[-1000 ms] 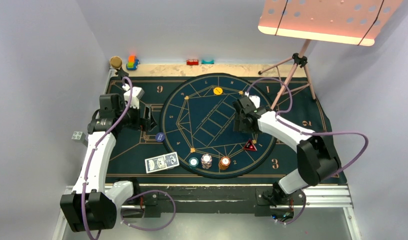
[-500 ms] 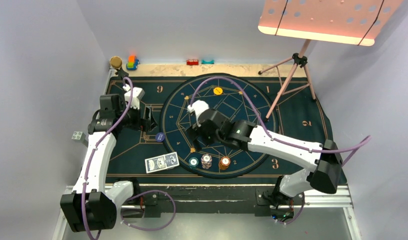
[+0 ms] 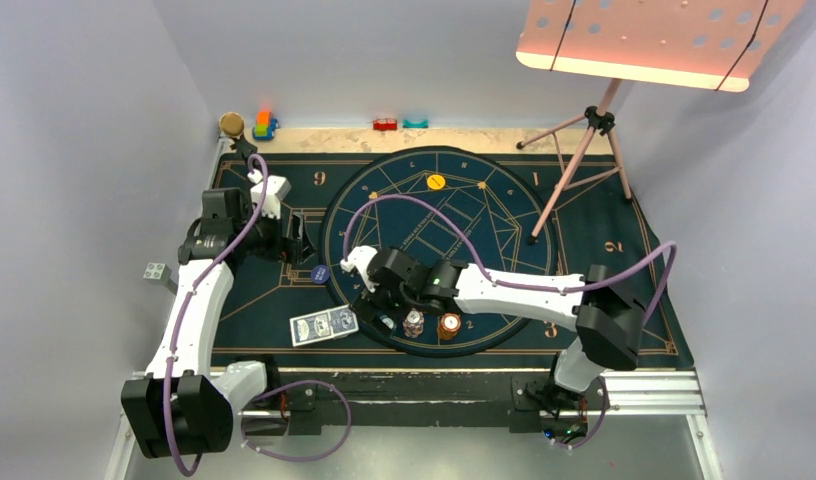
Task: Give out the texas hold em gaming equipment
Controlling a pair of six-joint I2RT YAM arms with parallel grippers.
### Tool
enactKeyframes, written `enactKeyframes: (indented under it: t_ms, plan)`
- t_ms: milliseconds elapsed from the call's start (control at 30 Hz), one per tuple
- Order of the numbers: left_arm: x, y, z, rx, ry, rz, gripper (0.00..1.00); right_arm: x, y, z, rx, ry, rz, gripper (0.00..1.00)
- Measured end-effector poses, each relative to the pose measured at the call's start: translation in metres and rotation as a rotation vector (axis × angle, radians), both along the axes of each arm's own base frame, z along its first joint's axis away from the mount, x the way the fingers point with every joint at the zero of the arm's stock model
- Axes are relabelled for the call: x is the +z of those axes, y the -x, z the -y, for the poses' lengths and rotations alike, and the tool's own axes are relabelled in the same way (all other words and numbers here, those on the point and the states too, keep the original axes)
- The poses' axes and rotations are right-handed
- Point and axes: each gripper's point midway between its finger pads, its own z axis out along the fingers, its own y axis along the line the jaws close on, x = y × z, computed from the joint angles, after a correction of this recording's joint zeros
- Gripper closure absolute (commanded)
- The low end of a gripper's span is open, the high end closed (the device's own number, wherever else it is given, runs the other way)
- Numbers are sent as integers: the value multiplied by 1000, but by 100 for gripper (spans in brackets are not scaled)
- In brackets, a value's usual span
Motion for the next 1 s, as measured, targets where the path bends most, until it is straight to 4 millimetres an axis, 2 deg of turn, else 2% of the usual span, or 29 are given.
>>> enactKeyframes:
  t_ms: [300, 533, 633, 867, 1000]
  plan:
    - [-1, 0, -1, 3, -4, -1, 0, -24, 12, -4, 70, 54, -21, 24]
    - [-1, -1, -4, 16, -16, -2, 0, -51, 16, -3, 90, 119, -46, 28]
    - [-2, -1, -5, 25, -18, -5, 0, -57, 15, -1, 86, 140, -42, 32]
    - [0, -3, -8, 38, -32, 10, 0, -58, 13, 0, 83, 145, -33, 50]
    - [3, -4, -9, 41, -36, 22, 0, -58, 12, 0, 81, 145, -29, 73]
